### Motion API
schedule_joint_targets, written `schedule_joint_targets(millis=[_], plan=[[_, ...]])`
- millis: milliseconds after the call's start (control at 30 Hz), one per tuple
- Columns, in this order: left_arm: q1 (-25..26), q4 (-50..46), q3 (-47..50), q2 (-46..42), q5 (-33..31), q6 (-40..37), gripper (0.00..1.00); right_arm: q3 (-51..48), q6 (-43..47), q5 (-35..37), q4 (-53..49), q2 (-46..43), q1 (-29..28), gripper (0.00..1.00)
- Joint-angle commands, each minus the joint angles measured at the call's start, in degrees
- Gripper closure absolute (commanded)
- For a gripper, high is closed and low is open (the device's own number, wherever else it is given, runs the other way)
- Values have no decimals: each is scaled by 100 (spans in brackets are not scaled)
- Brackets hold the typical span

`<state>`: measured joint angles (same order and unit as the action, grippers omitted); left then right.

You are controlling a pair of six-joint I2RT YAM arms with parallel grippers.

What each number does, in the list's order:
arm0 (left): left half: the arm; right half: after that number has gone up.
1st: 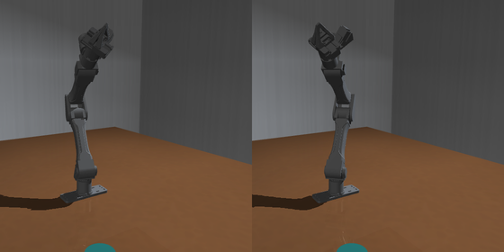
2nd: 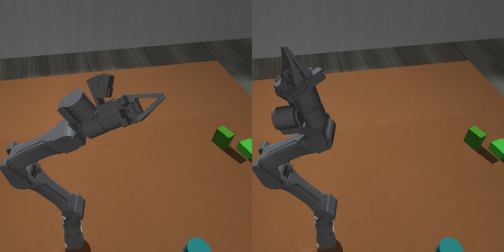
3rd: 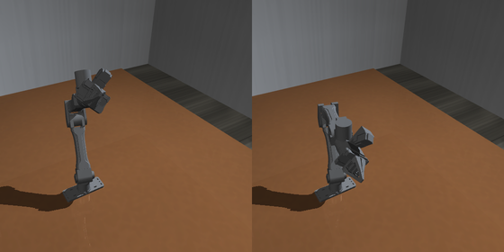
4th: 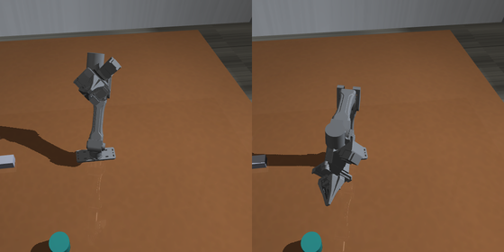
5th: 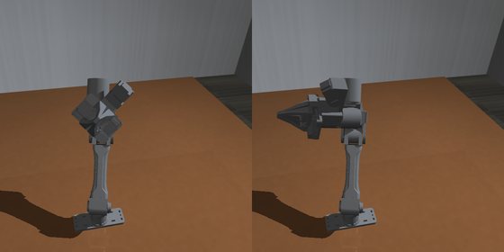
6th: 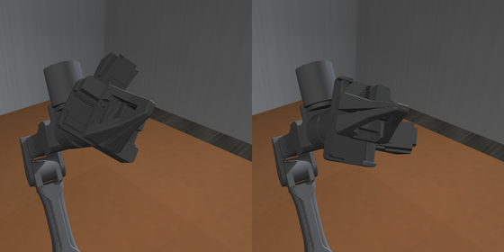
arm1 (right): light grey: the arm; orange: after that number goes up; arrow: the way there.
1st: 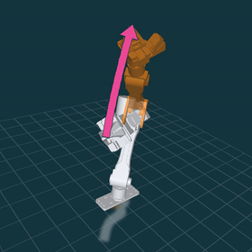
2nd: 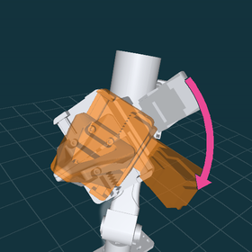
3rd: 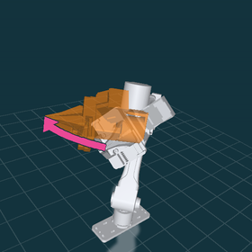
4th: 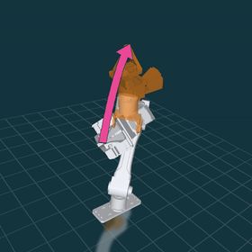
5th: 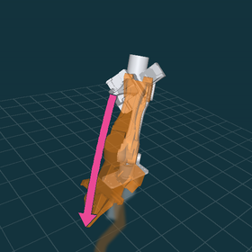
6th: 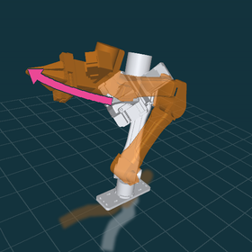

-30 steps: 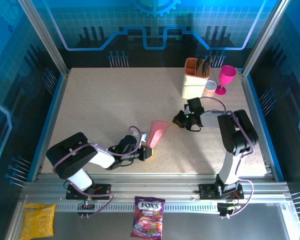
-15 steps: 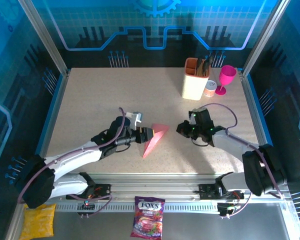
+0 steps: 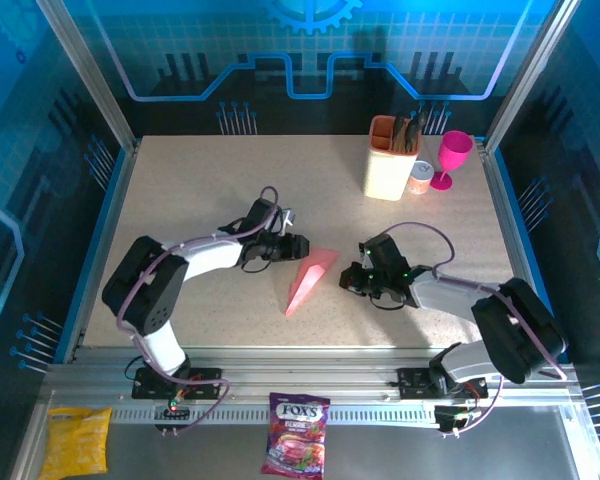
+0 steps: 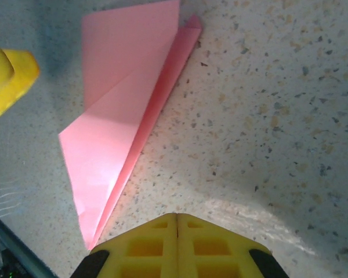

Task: Fold a paper plane with a square sheet of paper (pick it up from the middle)
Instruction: Turn over a paper plane at the center of the table.

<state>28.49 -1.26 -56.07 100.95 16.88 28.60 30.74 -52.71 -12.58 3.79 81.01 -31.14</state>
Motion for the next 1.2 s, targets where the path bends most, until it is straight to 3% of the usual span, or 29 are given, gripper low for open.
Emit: schedule_joint_targets(millis=[0, 600, 833, 1167], plan=[[-45, -384, -432, 325, 257, -276, 54, 102, -83, -62, 363, 270, -66, 100], [154, -657, -625, 867, 316, -395, 56, 247, -337, -428, 1290, 1347, -94, 100], [237, -157, -352, 552, 787, -97, 62, 213, -366, -460, 1408, 1528, -91, 100], [413, 240, 50, 24, 950, 239, 67, 185, -379, -482, 1528, 1739, -99, 100]])
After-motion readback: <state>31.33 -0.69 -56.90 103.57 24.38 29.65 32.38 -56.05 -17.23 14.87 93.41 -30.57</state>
